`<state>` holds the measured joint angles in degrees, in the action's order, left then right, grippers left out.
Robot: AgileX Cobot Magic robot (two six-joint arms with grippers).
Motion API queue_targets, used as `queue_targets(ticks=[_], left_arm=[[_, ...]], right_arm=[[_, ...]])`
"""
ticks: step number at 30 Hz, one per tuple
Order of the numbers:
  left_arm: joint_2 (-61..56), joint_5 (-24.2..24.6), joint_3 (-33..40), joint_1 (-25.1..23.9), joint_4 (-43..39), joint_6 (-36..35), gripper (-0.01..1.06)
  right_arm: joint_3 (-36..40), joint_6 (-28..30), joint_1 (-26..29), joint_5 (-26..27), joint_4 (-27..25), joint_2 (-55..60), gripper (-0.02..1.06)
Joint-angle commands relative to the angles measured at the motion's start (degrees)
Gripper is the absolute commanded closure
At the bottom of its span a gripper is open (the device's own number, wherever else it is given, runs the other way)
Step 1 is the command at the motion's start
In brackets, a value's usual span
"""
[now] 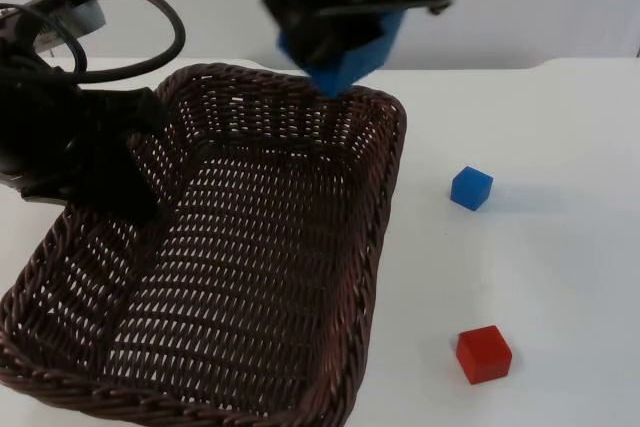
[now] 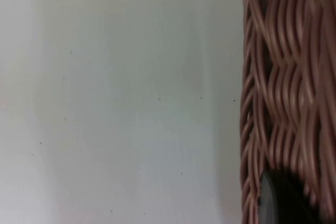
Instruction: Pick up the basket with the left hand and place the largest block into the basket with the right hand.
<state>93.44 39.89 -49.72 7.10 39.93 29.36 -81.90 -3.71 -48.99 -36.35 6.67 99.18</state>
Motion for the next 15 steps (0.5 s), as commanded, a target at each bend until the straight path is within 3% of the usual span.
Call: queue_targets(ticks=[1, 15], left_arm=[[-0.89, 0.4, 0.16, 0.12, 1.22, -0.51, 1.05], [-0.89, 0.49, 0.16, 0.12, 1.11, -0.51, 1.05]], right_arm=[[-1.86, 0.43, -0.36, -0.14, -1.09, 1.77, 1.05], [-1.97, 0.43, -0.36, 1.88, -1.25, 2.54, 1.05]])
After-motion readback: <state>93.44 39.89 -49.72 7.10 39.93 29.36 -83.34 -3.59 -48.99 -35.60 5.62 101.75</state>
